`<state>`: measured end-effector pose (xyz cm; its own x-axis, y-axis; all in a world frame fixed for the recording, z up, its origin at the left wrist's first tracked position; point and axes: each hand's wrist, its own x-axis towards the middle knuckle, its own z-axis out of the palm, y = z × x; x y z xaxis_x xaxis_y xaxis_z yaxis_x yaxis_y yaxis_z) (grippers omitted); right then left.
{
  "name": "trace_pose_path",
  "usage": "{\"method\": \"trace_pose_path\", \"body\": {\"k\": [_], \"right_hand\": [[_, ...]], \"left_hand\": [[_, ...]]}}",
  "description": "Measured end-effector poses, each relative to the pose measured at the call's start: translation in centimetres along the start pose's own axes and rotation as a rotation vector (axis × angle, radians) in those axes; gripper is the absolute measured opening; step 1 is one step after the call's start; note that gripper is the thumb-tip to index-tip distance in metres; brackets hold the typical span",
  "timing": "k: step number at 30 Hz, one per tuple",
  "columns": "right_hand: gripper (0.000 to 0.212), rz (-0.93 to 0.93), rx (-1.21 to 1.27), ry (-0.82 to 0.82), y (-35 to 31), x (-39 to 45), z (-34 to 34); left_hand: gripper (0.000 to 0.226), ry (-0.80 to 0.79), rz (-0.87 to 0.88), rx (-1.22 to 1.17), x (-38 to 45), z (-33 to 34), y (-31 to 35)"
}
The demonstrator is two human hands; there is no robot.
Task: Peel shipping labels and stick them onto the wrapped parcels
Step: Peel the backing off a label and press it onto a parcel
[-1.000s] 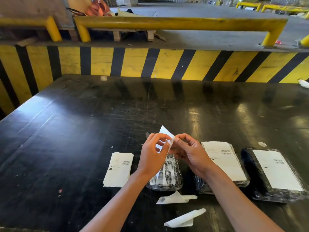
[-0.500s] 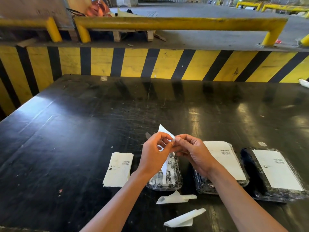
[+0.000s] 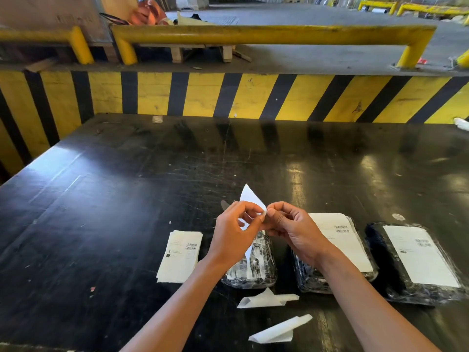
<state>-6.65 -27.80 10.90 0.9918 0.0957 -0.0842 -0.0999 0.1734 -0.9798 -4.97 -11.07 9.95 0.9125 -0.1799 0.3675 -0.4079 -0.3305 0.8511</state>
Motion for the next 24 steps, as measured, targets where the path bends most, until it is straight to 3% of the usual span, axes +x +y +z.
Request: {"method": "trace_pose_path", "body": {"k": [24], "right_hand": [[0.014,-0.032,-0.061,0.008,0.06,0.1,-0.37]], "left_hand": [[0.009,0.008,-0.023,0.004,0.37,0.13,0.56]]}}
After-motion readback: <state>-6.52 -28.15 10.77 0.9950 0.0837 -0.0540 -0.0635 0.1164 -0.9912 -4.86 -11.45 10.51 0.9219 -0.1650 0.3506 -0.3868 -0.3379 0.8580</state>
